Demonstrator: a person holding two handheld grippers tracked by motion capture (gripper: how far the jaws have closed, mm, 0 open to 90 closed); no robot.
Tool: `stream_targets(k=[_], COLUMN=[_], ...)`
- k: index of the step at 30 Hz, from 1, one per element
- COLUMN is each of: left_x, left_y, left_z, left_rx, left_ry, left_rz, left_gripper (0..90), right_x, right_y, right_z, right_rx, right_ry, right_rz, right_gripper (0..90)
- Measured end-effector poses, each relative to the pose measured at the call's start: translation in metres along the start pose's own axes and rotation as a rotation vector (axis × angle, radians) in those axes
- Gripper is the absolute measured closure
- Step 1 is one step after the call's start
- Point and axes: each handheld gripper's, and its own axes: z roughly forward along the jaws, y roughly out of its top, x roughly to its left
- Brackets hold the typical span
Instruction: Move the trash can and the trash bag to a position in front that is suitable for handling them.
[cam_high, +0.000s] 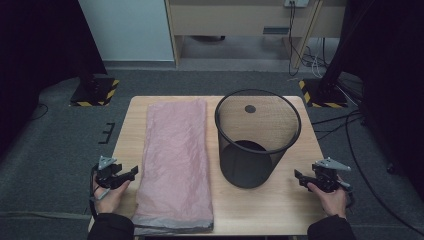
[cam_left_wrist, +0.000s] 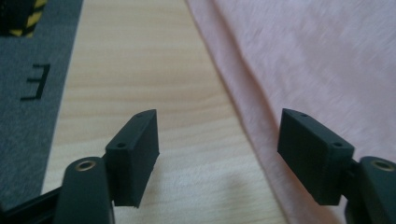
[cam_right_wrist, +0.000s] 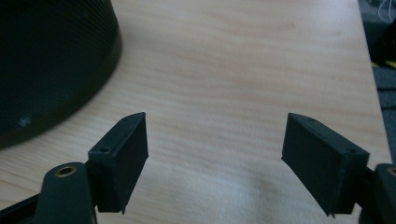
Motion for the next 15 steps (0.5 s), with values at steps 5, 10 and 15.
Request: stream_targets(k=[5,10,15], left_x=[-0.007,-0.024,-0.038], left_y=[0.006,0.023,0.035], left_z=[-0.012,-0.026,-0.024], left_rx=[-0.031,-0.121,-0.145], left_ry=[0.012,0.009,-0.025], left_rz=[-0.003,0.026,0.041], left_gripper=[32.9,31.1,31.6], right_x=[0.005,0.005,0.006], right_y=[0.006,0.015,0.022], right_z=[-0.005,-0.014,-0.017], right_rx=[-0.023,-0.080,-0.083], right_ry=[-0.018,-0.042,-0.070], right_rz=[-0.008,0.004,0.019], right_gripper=[25.9,28.2,31.9])
